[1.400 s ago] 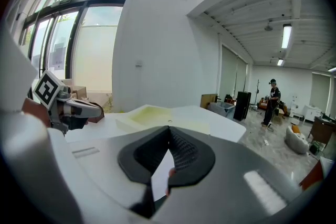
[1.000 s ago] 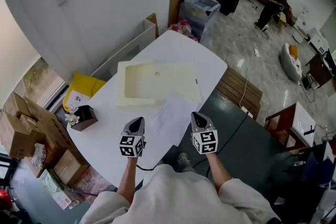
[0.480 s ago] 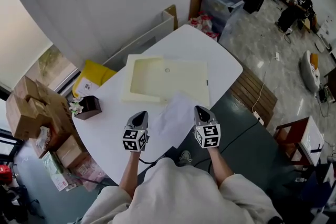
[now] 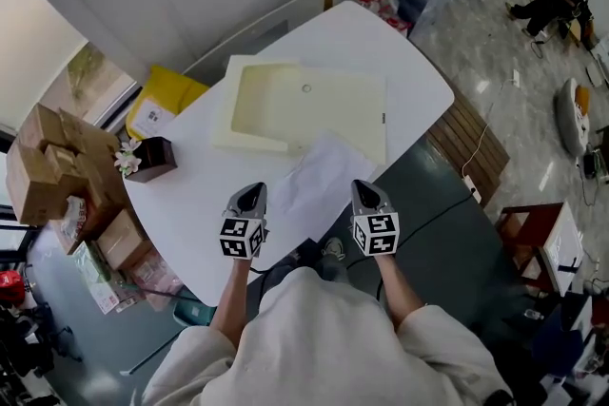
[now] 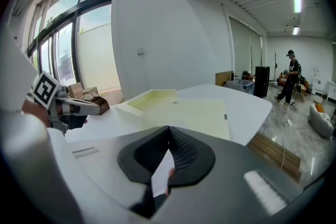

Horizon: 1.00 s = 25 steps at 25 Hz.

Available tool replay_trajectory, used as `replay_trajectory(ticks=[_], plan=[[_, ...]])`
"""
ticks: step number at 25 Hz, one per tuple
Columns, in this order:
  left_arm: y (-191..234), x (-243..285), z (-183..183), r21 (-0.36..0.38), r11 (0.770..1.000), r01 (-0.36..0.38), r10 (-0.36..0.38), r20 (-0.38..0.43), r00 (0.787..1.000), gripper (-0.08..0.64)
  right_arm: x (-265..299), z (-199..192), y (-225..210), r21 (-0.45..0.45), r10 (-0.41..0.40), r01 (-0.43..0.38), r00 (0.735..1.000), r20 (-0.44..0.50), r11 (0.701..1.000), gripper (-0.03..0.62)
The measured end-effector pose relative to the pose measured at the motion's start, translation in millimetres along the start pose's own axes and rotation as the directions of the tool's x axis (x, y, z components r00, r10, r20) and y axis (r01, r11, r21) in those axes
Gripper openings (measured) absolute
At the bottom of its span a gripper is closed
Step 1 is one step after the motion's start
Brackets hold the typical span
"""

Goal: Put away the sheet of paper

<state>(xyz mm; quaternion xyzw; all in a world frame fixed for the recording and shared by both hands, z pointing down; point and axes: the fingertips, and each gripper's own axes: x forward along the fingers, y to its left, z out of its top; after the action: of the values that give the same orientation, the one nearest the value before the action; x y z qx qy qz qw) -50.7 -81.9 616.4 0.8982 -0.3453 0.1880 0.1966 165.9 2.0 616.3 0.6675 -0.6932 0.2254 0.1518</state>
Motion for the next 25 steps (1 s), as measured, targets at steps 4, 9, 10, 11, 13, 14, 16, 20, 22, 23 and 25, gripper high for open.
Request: replay_trajectory(ticks=[4, 9, 10, 11, 13, 14, 16, 20, 22, 23, 25], plan=[[0, -2, -21, -0.006, 1.000, -0.003, 0.003, -0.042, 0.999, 0.005, -1, -31, 6, 0.026, 0.007, -0.006, 0.998, -0.055, 1.000, 0.001], [-3, -4, -41, -0.005, 1.000, 0.009, -0.010, -0.078, 0.997, 0.005, -4, -67, 11, 0.074, 0.004, 0.005, 0.994, -0.112, 0.997, 0.000], [-4, -4, -46, -0.005, 1.000, 0.013, -0.013, -0.085, 0.996, 0.005, -5, -74, 12, 0.089, 0.002, 0.009, 0.993, -0.122, 0.996, 0.000], [-4, -4, -50, -0.003, 1.000, 0.017, -0.017, -0.092, 0.996, 0.005, -6, -81, 13, 0.105, 0.000, 0.014, 0.991, -0.132, 0.994, 0.000], [-7, -4, -58, 0.004, 1.000, 0.025, -0.025, -0.104, 0.994, 0.005, -8, -95, 14, 0.138, -0.003, 0.024, 0.988, -0.152, 0.990, 0.000], [-8, -3, -62, 0.008, 1.000, 0.028, -0.027, -0.108, 0.994, 0.005, -9, -101, 13, 0.155, -0.005, 0.030, 0.987, -0.160, 0.987, 0.000], [-10, -4, -67, 0.011, 0.999, 0.032, -0.031, -0.114, 0.993, 0.005, -12, -112, 12, 0.189, -0.009, 0.043, 0.985, -0.174, 0.981, 0.001], [-13, -5, -76, 0.009, 0.999, 0.038, -0.036, -0.127, 0.991, 0.005, -12, -131, 12, 0.281, 0.000, 0.058, 0.979, -0.204, 0.958, 0.002], [-14, -6, -80, 0.010, 0.999, 0.039, -0.037, -0.130, 0.991, 0.005, -8, -138, 15, 0.351, 0.031, 0.046, 0.977, -0.210, 0.935, 0.091], [-14, -6, -81, 0.012, 0.999, 0.039, -0.037, -0.131, 0.991, 0.005, -6, -140, 17, 0.382, 0.044, 0.041, 0.977, -0.210, 0.923, 0.149], [-15, -8, -84, 0.018, 0.999, 0.040, -0.037, -0.135, 0.990, 0.005, 1, -144, 17, 0.419, 0.044, 0.050, 0.976, -0.211, 0.907, 0.207]])
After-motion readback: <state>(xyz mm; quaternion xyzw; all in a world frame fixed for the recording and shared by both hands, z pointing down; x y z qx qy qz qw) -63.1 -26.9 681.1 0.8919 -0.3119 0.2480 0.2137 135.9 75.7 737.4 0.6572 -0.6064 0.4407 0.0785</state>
